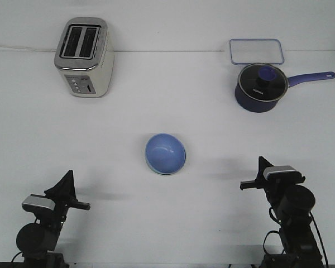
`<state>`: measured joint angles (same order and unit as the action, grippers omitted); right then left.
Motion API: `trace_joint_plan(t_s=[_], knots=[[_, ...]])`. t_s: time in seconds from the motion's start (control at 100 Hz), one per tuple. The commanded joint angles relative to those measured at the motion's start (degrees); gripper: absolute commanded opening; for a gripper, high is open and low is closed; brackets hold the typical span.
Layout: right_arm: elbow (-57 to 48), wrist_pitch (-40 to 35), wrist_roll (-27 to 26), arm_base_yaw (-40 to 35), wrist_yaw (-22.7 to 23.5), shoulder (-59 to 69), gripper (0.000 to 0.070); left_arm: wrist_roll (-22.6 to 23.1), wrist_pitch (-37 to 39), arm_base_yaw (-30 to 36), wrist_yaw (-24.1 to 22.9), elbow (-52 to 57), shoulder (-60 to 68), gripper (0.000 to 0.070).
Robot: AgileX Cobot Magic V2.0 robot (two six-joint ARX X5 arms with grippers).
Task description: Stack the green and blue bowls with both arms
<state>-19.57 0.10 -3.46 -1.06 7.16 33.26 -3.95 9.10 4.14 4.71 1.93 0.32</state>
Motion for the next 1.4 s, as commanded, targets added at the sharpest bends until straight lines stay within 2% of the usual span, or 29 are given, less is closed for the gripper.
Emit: trace_joint_plan(t_s=[0.0,0.57,0.87,1.39], knots=[[0.0,0.8,-0.6,-0.1,0.3,-1.8,0.0007,0.7,0.9,0.0,-0.1,-1.1,-0.1,0.0011],[1.7,0.7,-0.6,0.0,-0.1,-27.9,0.0007,0.7,0.9,0.0,0.0,-1.1,-0.1,0.0011],[6.3,0.8,-0.6,0.0,-0.1,-33.3,0.0007,0.7,0.9,0.0,-0.1,-1.1,-0.1,0.0012],[18.9,-0.1,-0.6,0.0,-0.1,-33.2,0.0007,0.7,0.9,0.0,-0.1,-1.1,-0.1,0.0012]])
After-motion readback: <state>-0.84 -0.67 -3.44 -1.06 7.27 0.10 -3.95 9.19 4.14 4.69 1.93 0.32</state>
